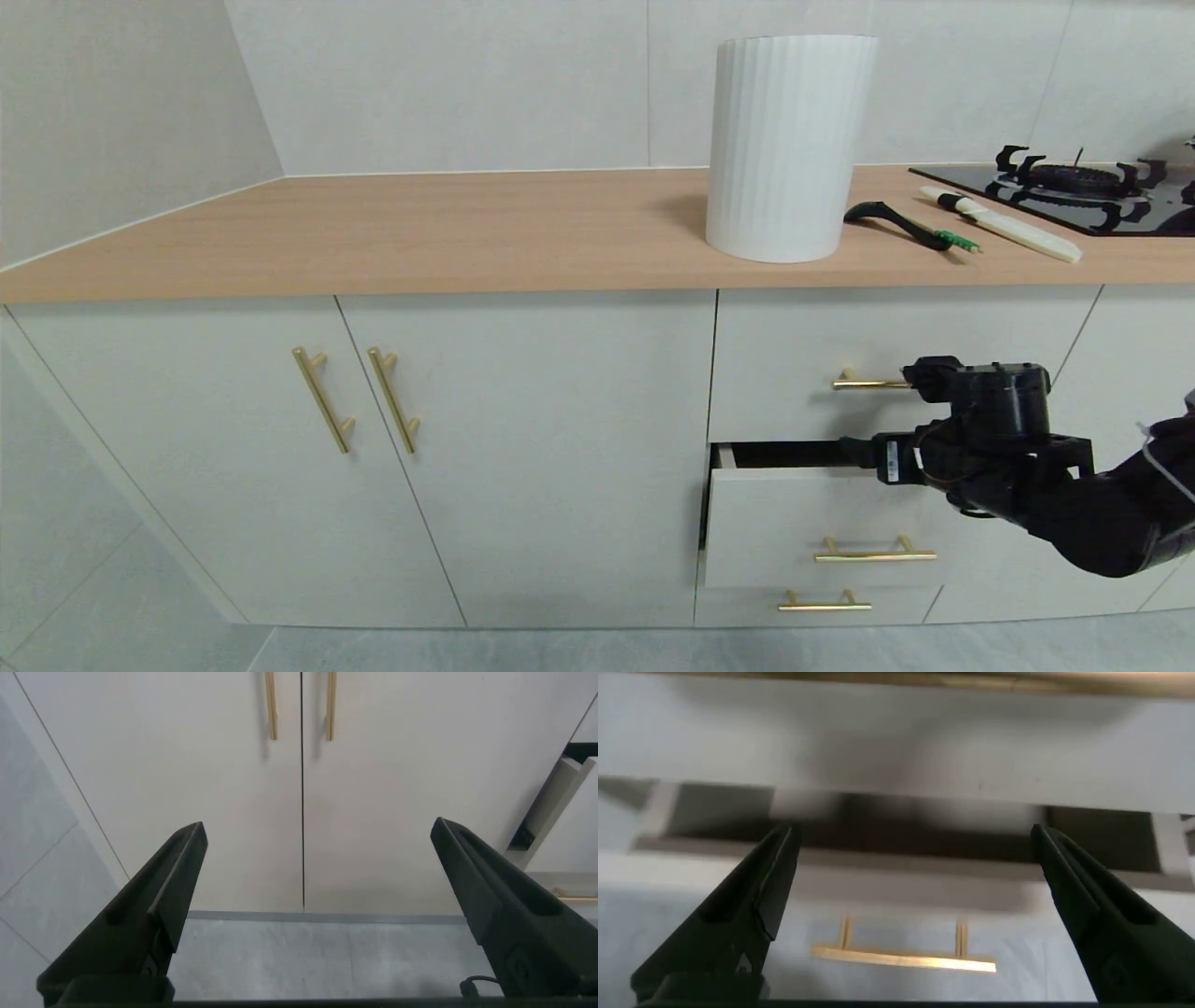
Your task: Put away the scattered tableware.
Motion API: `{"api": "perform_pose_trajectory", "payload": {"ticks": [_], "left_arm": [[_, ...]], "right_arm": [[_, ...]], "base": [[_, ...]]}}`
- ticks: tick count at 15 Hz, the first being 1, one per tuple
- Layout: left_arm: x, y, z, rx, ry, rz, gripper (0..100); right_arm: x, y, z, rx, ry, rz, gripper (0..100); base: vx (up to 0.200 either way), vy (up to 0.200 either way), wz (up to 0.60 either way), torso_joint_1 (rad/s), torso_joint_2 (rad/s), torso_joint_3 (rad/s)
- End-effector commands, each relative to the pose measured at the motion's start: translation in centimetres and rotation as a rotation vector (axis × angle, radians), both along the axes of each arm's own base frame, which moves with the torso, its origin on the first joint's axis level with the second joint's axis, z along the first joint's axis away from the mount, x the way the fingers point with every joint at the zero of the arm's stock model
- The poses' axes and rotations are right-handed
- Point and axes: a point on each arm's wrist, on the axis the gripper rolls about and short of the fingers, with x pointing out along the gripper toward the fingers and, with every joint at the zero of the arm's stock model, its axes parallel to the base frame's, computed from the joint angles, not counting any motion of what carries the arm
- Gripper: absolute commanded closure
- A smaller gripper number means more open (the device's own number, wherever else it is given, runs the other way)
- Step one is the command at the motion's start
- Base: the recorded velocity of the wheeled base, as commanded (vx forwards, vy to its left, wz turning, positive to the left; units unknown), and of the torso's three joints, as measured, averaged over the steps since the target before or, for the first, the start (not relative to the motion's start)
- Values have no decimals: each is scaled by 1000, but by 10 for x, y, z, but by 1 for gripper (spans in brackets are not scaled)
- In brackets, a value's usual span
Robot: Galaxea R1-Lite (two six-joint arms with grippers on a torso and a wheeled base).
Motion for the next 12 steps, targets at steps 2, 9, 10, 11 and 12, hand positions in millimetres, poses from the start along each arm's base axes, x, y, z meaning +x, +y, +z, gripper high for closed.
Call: {"api": "perform_pose_trajectory", "payload": {"ticks": [2, 9, 10, 11, 12], "left_arm": [[0, 0, 0, 0, 0, 0, 0], [0, 0, 0, 0, 0, 0, 0], [0, 0, 0, 0, 0, 0, 0], [0, 0, 0, -2, 0, 0, 0], [0, 0, 0, 0, 0, 0, 0]], "right_arm": [[7, 2, -30, -18, 66, -4, 0], [6, 1, -36, -29, 96, -1, 0], [5, 1, -36, -32, 104, 0, 0], [2, 0, -37, -39, 126, 1, 0], [1, 0, -35, -50, 132, 7, 0]], "base": [[0, 0, 0, 0, 0, 0], [0, 0, 0, 0, 0, 0], [0, 0, 0, 0, 0, 0], [0, 0, 0, 0, 0, 0], [0, 0, 0, 0, 0, 0]]}}
